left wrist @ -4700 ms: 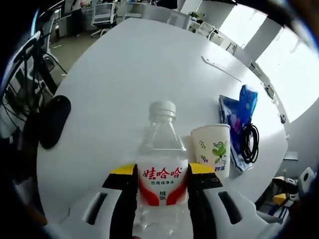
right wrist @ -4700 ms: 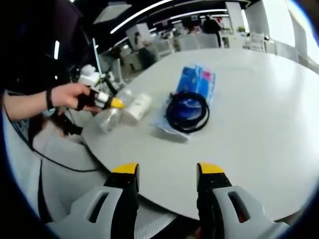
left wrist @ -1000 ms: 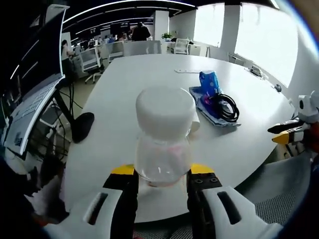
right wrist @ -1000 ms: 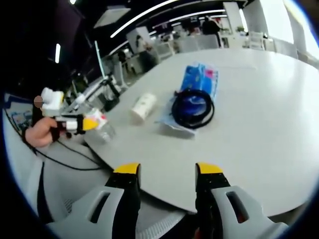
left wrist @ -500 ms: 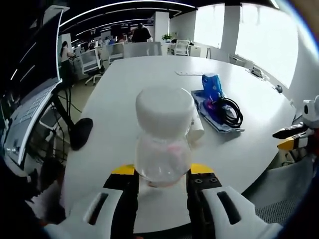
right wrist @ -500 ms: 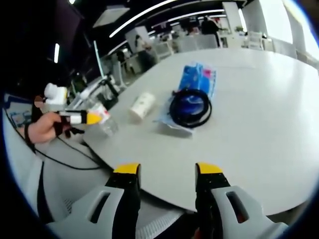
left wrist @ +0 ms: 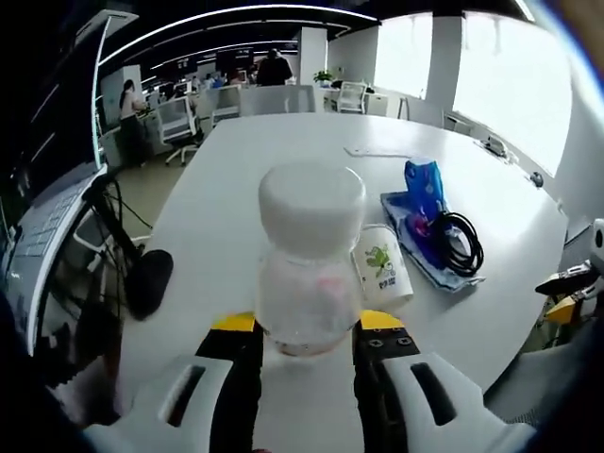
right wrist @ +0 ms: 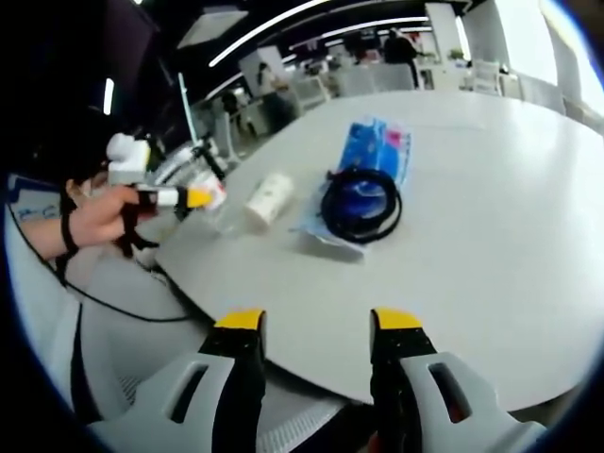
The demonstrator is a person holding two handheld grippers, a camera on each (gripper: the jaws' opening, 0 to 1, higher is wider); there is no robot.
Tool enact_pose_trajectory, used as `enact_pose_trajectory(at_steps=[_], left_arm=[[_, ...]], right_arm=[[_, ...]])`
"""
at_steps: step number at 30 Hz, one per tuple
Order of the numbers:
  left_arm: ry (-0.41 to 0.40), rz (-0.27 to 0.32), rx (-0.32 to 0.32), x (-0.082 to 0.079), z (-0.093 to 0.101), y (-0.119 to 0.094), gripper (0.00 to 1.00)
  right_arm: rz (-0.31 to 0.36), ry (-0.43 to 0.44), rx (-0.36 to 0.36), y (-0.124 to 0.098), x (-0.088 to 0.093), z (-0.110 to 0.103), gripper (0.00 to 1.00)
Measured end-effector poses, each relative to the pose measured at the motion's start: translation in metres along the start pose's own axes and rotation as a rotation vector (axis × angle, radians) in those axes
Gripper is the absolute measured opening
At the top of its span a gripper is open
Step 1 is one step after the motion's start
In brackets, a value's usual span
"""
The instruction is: Arrange the tabletop items into an orderly group along one side of the table until the central work area is clear of visible clutter.
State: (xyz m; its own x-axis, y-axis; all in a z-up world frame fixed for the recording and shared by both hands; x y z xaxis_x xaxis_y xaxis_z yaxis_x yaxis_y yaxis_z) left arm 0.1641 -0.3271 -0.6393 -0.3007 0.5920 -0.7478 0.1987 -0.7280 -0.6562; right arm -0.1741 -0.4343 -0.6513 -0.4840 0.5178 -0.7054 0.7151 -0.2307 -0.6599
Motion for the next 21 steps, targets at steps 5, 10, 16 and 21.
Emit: enact_pose_trajectory(at_steps=[5, 10, 16, 21], left_arm=[[-0.012, 0.004, -0.011, -0.014, -0.005, 0.013, 0.36], [-0.020, 0.006, -0.020, -0.025, -0.007, 0.022, 0.36], [-0.025, 0.009, -0.032, -0.039, -0.009, 0.035, 0.36], [-0.032, 0.013, -0.041, -0.049, -0.012, 0.045, 0.36]], right_arm=[[-0.003, 0.005, 0.003, 0.000, 0.000, 0.001, 0.42], [-0.008, 0.013, 0.009, -0.001, 0.001, 0.004, 0.42], [-0.013, 0.018, 0.018, -0.004, 0.002, 0.009, 0.42], [-0.014, 0.021, 0.024, -0.006, 0.001, 0.011, 0.42]])
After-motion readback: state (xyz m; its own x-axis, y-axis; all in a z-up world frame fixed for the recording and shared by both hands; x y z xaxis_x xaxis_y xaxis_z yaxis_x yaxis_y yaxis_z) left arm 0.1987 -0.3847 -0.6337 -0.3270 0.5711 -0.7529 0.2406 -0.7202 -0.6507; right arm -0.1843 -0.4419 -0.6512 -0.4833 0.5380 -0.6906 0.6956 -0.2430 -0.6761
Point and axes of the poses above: the point that each gripper's makers call its tool centre point, and the gripper's own axes: y roughly forward along the fingers, z roughly to its right, x roughly out of its underside, the point moved 8 cm from there along -y, roughly backward along the fingers, and after that the axes turned 5 degrees about x, right-handed, at the moved point
